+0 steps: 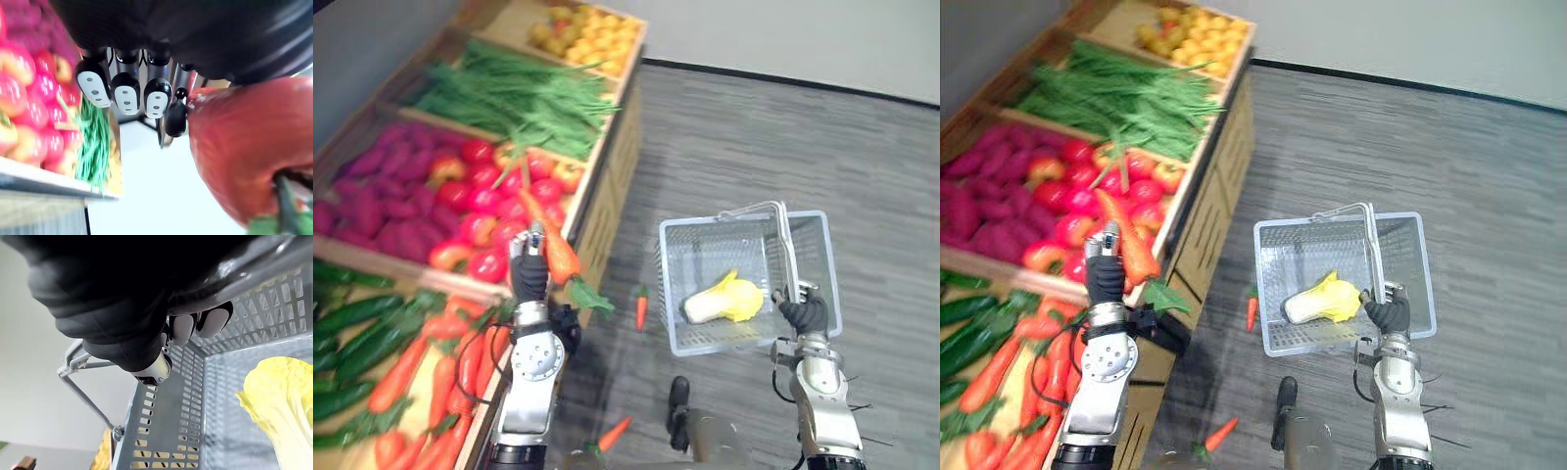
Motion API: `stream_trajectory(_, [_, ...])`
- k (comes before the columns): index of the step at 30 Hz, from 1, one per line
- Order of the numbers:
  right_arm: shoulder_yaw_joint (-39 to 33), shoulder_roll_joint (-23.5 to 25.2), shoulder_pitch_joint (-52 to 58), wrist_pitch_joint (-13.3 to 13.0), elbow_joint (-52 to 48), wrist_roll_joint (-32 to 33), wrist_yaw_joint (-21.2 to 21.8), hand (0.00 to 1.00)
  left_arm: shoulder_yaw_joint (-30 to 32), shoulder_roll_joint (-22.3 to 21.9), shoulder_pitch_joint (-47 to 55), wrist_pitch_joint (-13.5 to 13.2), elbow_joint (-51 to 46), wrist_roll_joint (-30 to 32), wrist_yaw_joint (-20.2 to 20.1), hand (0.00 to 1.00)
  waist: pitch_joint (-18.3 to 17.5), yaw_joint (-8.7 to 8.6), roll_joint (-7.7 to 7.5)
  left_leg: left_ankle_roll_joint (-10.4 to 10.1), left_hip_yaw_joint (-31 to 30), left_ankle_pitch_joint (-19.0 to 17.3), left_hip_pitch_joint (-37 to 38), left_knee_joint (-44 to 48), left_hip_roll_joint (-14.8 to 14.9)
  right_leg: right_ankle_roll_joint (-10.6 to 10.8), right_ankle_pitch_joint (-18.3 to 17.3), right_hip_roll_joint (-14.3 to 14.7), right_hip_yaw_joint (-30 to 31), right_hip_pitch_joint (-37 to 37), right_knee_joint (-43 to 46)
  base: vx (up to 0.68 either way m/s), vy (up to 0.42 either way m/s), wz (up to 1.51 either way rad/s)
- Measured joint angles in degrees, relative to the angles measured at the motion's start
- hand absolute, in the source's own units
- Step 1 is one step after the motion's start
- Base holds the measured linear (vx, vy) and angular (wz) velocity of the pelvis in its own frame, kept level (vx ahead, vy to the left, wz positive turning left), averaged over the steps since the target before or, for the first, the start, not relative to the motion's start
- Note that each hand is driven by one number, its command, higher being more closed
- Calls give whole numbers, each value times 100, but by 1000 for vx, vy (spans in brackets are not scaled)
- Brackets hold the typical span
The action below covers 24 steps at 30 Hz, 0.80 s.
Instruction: Pick vegetable in the basket
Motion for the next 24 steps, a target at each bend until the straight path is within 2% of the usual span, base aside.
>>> stream_trajectory(1, [16,-3,17,0,0,6,-4,100,-61,2,-11,-15,135,-17,-64,100,8,-27,-12,192,-369,402,-216,719,131,-35,-48,43,222,247,-90,257,-82,-77])
stream_trajectory(2, [69,-16,10,-1,-1,9,-6,100,-74,-3,-2,-20,171,-30,-92,100,7,-16,-11,138,-620,308,-343,999,98,-47,-56,48,315,349,-149,301,-47,-77])
stream_trajectory(3, [93,-51,-2,-2,-1,14,-22,100,-126,16,0,-37,199,-68,-95,100,9,12,-14,27,-1057,59,-657,1332,-57,-77,-76,49,536,499,-260,222,20,-85])
stream_trajectory(4, [131,-71,-13,-2,-1,34,-32,100,-183,22,11,-43,229,-78,-98,100,12,82,-19,35,-1425,-191,-917,1319,-267,-140,-119,32,739,616,-319,210,37,-83])
stream_trajectory(5, [171,-72,-13,-2,-1,67,-36,100,-204,22,32,-43,243,-86,-99,100,12,103,-19,31,-1588,-289,-1024,1211,-390,-140,-119,21,835,677,-349,186,65,-83])
stream_trajectory(7, [383,-80,-12,-2,-2,96,-29,100,-231,18,115,-43,297,-131,-108,100,20,189,-33,9,-2252,-453,-1285,313,-982,-78,-172,-61,1227,881,-383,155,98,-82])
stream_trajectory(9, [477,-101,-14,-2,-3,124,-18,100,-275,21,119,-40,356,-135,-107,100,12,214,-24,-53,-2867,-416,-1403,-572,-1415,1,-217,-113,1444,939,-372,105,124,-63])
stream_trajectory(10, [503,-107,-13,-2,-3,124,-16,100,-291,19,119,-40,355,-135,-106,100,-5,225,9,-130,-3017,-359,-1412,-893,-1495,91,-186,-109,1502,941,-365,97,179,-69])
stream_trajectory(11, [570,-120,-6,-2,-9,126,-10,100,-328,19,133,-40,357,-135,-103,100,-68,228,126,-290,-3086,-8,-1385,-1485,-1524,197,-208,-26,1627,945,-369,96,230,-72])
stream_trajectory(12, [648,-131,6,2,-30,129,3,100,-397,11,129,-41,358,-135,-126,100,-152,224,311,-219,-3105,295,-1286,-1843,-1449,281,-237,130,1756,961,-377,133,293,-69])
stream_trajectory(13, [695,-70,16,9,-32,136,5,100,-422,27,101,-42,401,-134,-161,100,-141,225,251,-234,-3028,326,-1180,-1906,-1466,343,-261,101,1822,1018,-374,134,255,-49])
stream_trajectory(15, [860,44,227,4,-300,185,33,100,-582,159,83,-47,467,-136,-247,100,-203,170,-11,-134,-2887,521,-881,-2614,-1761,476,-291,-174,1859,996,-436,106,155,-11])
stream_trajectory(16, [869,54,262,4,-355,192,48,100,-636,172,85,-47,467,-137,-254,100,-204,157,-47,-84,-2879,604,-830,-2759,-1828,521,-297,-240,1860,991,-457,89,118,9])
stream_trajectory(19, [1034,75,270,5,-383,234,229,100,-855,213,91,-42,467,-178,-368,100,-212,193,-71,22,-2745,822,-585,-3249,-2028,622,-334,-421,1945,990,-504,90,95,-3])
stream_trajectory(24, [1356,197,269,4,-384,333,421,100,-1079,231,68,-31,599,-175,-484,100,-227,190,-83,41,-2743,931,-427,-3621,-2097,658,-334,-501,1943,1011,-610,77,32,-1])
